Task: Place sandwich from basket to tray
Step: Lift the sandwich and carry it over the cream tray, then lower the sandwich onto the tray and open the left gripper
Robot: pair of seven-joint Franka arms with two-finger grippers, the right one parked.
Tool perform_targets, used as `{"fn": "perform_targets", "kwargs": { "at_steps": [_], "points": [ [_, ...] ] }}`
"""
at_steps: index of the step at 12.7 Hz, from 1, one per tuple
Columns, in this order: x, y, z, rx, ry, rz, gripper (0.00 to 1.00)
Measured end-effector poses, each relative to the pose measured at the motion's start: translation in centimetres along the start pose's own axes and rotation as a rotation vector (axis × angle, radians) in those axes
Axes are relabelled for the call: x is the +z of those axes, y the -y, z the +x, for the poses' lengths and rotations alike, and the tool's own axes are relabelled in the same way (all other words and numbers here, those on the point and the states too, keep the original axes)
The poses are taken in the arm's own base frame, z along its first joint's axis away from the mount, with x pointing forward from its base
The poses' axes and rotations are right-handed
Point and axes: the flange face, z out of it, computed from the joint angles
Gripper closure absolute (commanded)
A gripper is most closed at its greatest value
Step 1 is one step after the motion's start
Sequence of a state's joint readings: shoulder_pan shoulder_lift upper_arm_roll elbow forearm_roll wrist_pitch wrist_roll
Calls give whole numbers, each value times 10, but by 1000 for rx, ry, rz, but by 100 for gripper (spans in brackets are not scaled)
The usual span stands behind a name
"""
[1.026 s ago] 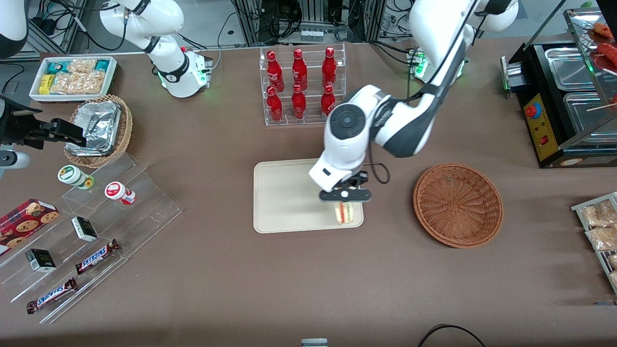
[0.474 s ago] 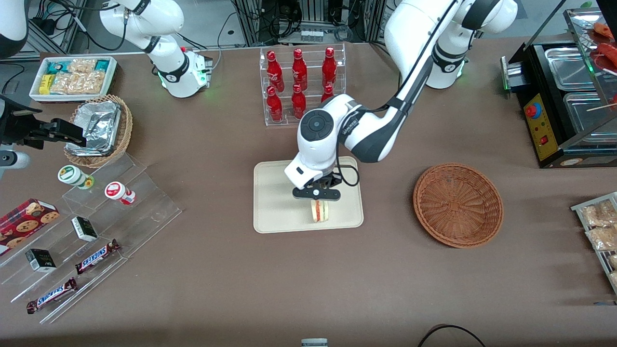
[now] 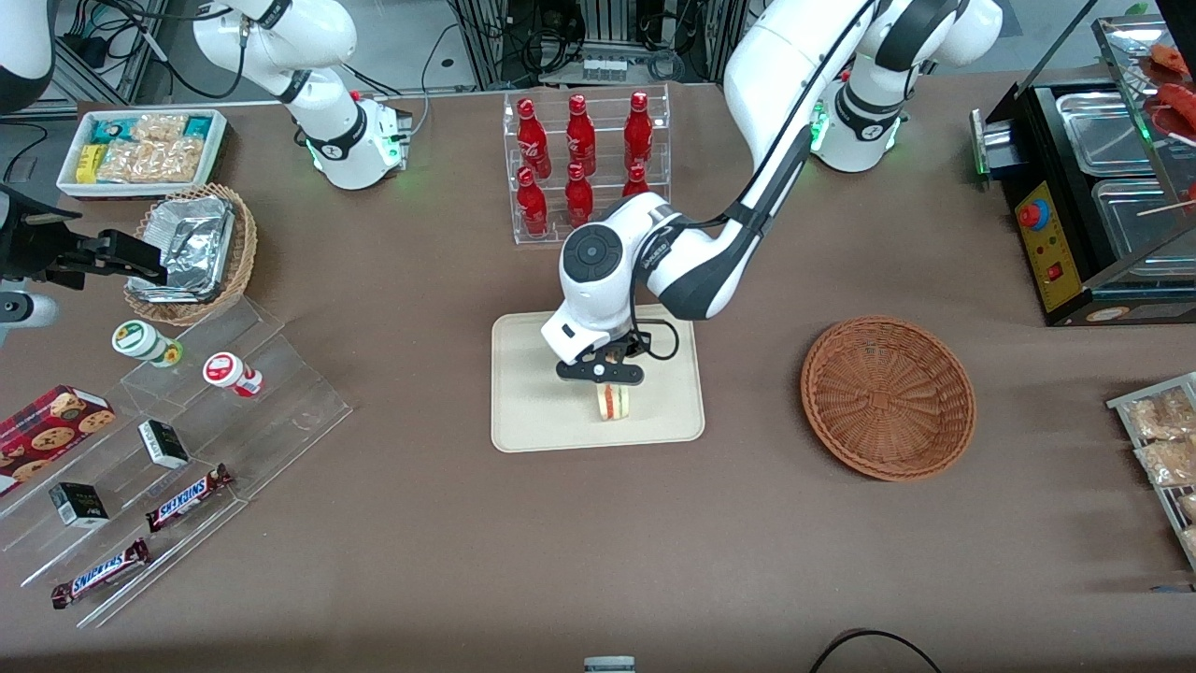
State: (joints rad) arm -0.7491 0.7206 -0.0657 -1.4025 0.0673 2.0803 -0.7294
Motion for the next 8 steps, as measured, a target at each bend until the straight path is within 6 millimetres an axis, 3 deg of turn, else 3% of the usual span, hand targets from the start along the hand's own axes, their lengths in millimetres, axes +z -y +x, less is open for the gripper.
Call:
{"fn": "perform_targets", "kwargs": {
  "at_steps": [5, 7, 8],
  "points": [
    [28, -19, -14, 17, 9, 5, 100],
    [34, -23, -15, 21, 7, 2, 3],
    [34, -23, -15, 21, 7, 3, 1]
  ]
}}
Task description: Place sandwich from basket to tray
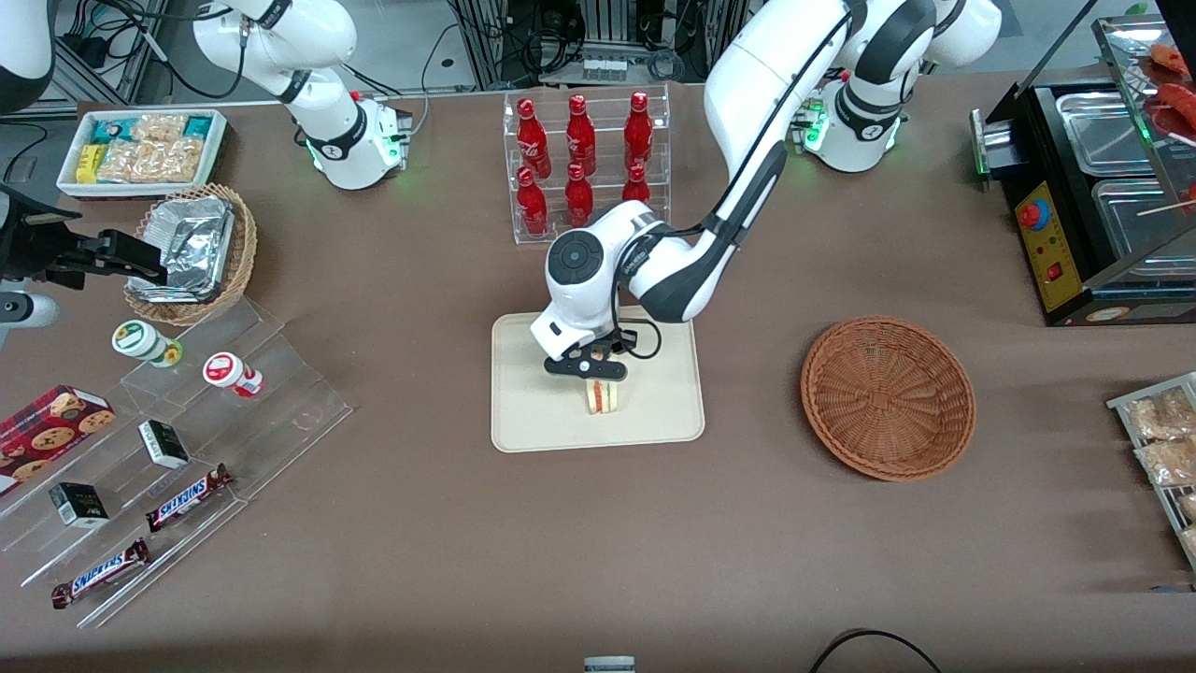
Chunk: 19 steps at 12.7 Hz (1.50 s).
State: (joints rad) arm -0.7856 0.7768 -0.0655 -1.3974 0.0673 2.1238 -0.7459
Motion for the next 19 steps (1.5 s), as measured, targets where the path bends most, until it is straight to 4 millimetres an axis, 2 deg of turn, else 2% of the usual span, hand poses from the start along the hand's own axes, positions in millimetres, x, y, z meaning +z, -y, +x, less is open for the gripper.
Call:
{"fn": "perform_targets", "kwargs": {
  "at_steps": [3, 5, 7, 9, 11, 14, 16, 19],
  "points": [
    [-5, -1, 3, -7, -9, -7, 1],
    [-17, -1, 8, -26, -29, -19, 0],
    [-37, 6, 18, -97, -60, -26, 0],
    [-74, 28, 32, -164, -85, -12, 0],
    [-124, 63, 46, -226, -114, 0, 0],
    [-194, 141, 64, -324, -106, 16, 0],
    [-218, 194, 68, -313, -70, 41, 0],
    [-235, 261, 71, -275, -32, 55, 0]
  ]
}}
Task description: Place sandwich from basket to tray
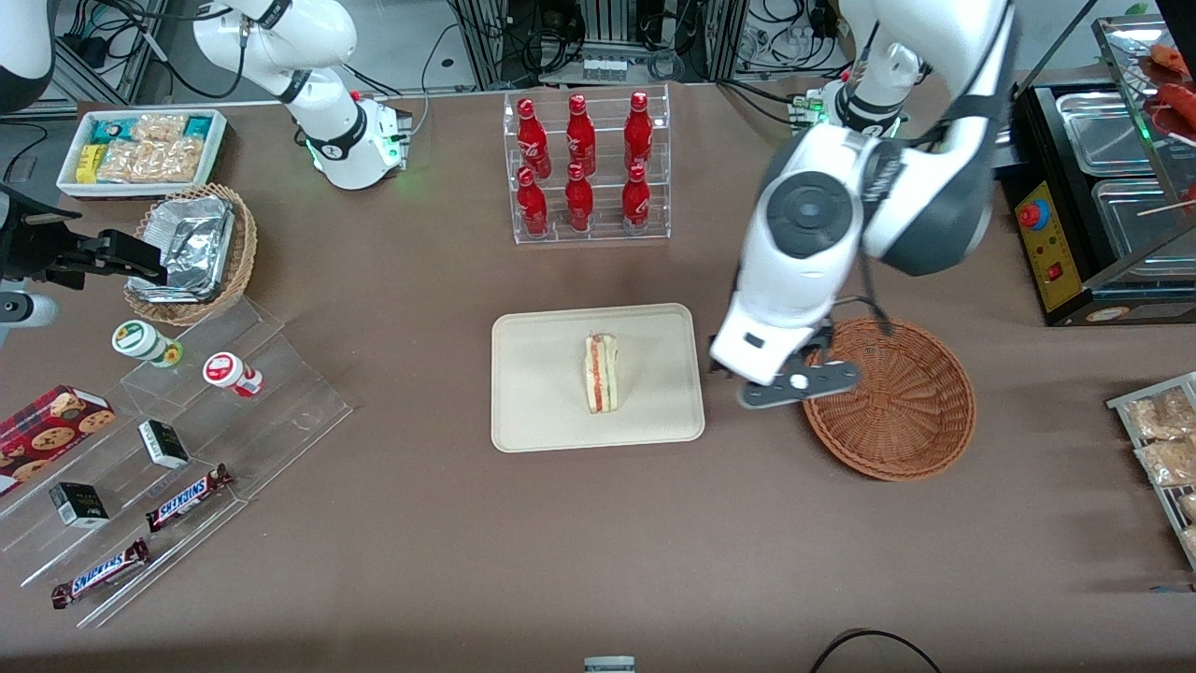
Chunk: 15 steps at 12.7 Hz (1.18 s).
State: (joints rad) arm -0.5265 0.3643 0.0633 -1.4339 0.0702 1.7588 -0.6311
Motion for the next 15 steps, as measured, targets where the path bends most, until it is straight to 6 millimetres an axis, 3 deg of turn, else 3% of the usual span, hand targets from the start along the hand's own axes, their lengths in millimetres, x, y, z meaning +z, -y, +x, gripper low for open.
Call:
{"fn": "perform_targets", "kwargs": {
  "at_steps": [3, 6, 8, 11, 15],
  "points": [
    [-26, 77, 5, 40, 4, -18, 0],
    [-65, 155, -15, 91, 7, -46, 0],
    [-78, 196, -21, 139, 14, -56, 0],
    [-83, 243, -17, 171, 20, -63, 0],
    [-81, 277, -10, 190, 20, -66, 0]
  ]
}}
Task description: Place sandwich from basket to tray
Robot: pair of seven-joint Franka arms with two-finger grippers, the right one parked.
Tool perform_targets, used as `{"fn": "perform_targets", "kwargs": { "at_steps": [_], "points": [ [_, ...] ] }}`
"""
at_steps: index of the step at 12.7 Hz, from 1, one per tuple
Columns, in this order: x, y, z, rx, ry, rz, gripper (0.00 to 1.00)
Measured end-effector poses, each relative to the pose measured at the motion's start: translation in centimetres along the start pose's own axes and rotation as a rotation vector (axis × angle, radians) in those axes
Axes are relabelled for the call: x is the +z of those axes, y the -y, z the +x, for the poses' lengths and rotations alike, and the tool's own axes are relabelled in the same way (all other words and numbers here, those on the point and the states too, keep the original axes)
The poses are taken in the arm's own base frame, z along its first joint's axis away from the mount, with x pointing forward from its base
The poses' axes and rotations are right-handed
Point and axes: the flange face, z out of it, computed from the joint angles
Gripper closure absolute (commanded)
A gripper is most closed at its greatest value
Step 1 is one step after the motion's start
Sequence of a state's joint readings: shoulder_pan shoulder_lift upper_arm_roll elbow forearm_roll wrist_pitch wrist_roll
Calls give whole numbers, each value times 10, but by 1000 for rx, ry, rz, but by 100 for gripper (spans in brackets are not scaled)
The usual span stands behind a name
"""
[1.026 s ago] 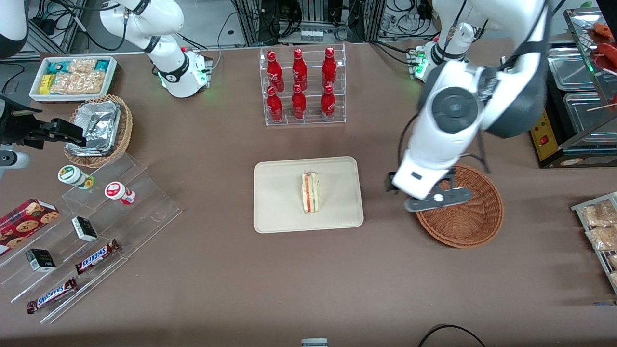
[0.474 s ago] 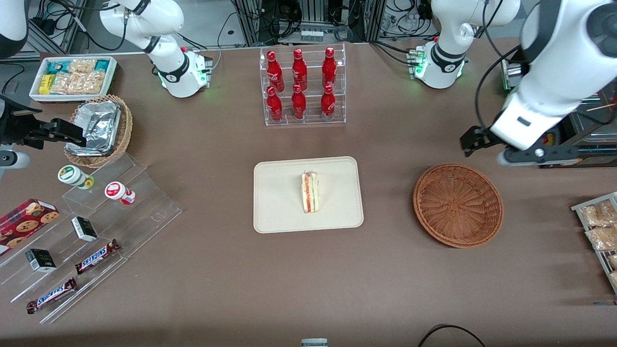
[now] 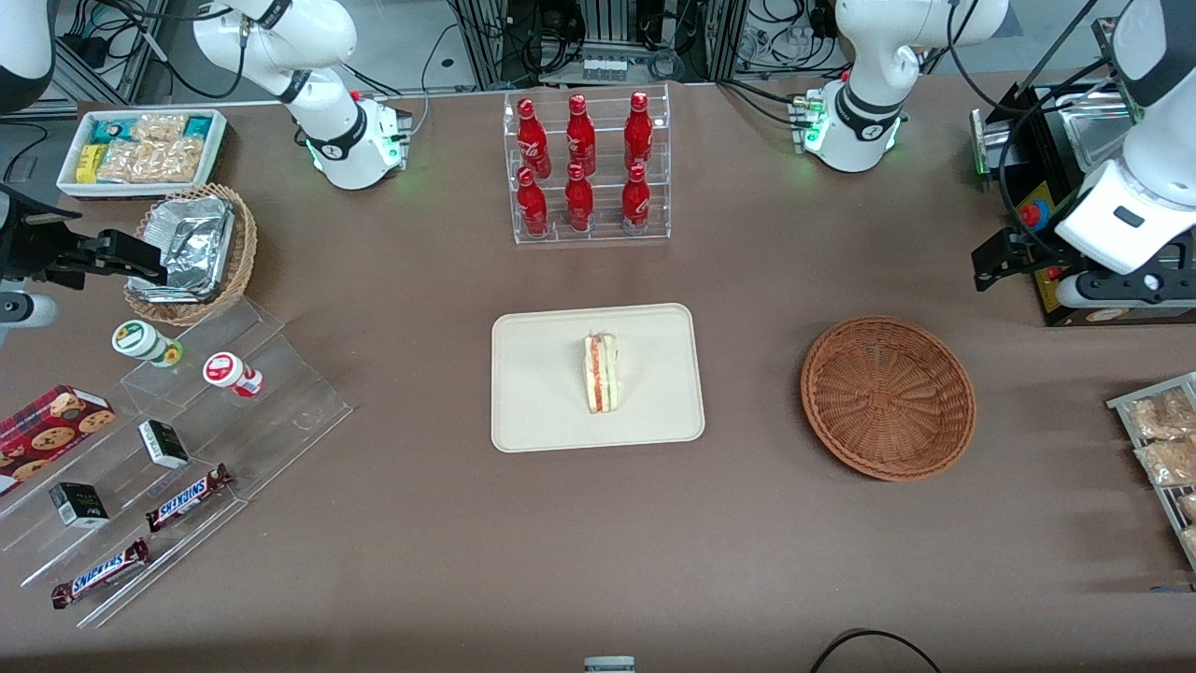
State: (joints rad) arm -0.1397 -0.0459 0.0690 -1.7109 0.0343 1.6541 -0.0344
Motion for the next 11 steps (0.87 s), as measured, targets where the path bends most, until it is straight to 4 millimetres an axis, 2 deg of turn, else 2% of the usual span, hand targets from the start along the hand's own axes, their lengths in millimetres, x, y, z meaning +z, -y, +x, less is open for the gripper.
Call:
{"fn": "perform_targets", "kwargs": {
  "at_steps": [4, 6, 8, 11],
  "points": [
    [-1, 29, 1, 6, -6, -31, 0],
    [-9, 41, 4, 4, -26, -31, 0],
    [-19, 41, 11, 13, -46, -29, 0],
    [-23, 36, 17, 5, -42, -29, 0]
  ]
}}
